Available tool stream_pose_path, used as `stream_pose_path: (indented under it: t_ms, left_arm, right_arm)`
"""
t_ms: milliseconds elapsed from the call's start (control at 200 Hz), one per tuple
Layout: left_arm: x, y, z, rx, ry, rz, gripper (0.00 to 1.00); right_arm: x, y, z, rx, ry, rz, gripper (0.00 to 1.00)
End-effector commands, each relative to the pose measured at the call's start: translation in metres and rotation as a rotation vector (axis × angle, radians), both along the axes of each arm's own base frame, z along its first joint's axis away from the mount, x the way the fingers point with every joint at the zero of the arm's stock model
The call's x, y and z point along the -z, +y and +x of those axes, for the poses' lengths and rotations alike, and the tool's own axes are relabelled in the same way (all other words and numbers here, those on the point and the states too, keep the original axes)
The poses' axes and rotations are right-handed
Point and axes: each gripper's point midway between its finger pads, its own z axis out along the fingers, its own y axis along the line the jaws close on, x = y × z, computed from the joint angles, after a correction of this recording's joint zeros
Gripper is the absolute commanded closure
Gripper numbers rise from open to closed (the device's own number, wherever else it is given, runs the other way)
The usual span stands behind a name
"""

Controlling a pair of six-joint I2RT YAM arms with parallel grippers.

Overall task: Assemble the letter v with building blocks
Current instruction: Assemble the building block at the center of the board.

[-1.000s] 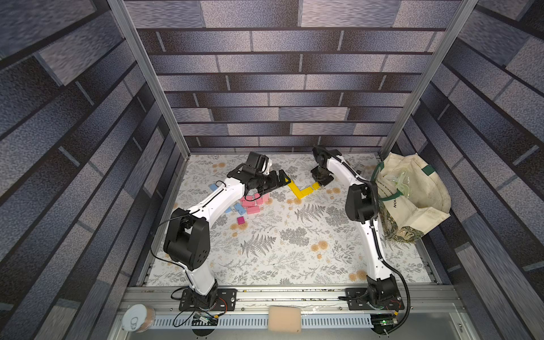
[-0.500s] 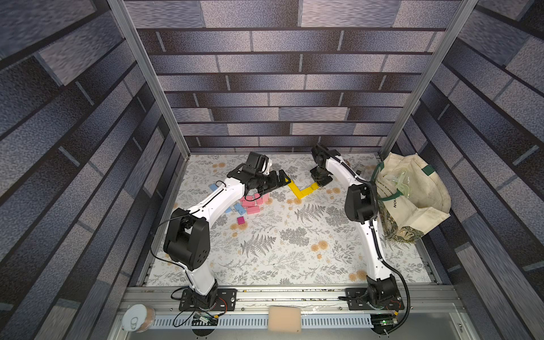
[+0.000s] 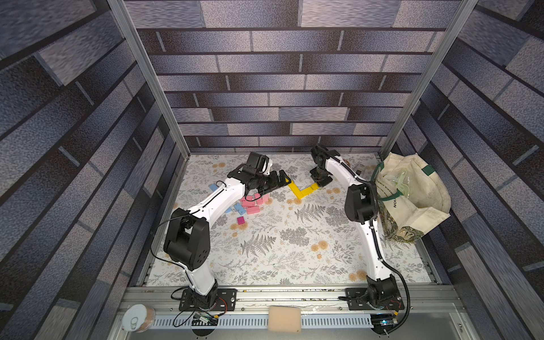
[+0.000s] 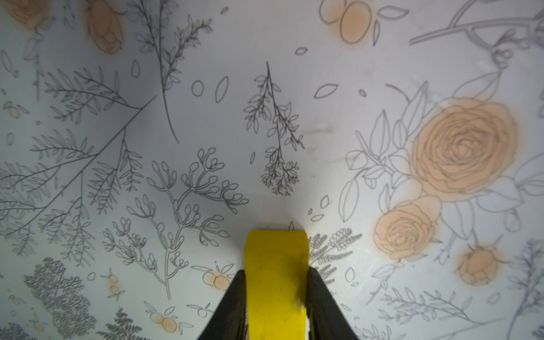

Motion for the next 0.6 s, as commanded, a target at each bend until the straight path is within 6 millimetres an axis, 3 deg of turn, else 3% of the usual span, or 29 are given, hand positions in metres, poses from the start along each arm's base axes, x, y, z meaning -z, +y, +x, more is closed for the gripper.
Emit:
stream_pose_path:
  t_ms: [0, 591]
  left_arm:
    - [-0.0043, -0.0034, -0.0039, 0.018, -0.005, -0.005, 0.00]
    - [-0.0028, -0.0034, -0.0044, 0.020, 0.000, -0.002, 0.00]
  right_arm:
    - [-0.0015, 0.0001, -0.0143, 0.009, 0.040, -0.006, 0.64]
    - [0.0021, 0.0084, -0.0104, 0.035, 0.024, 0.030, 0.63]
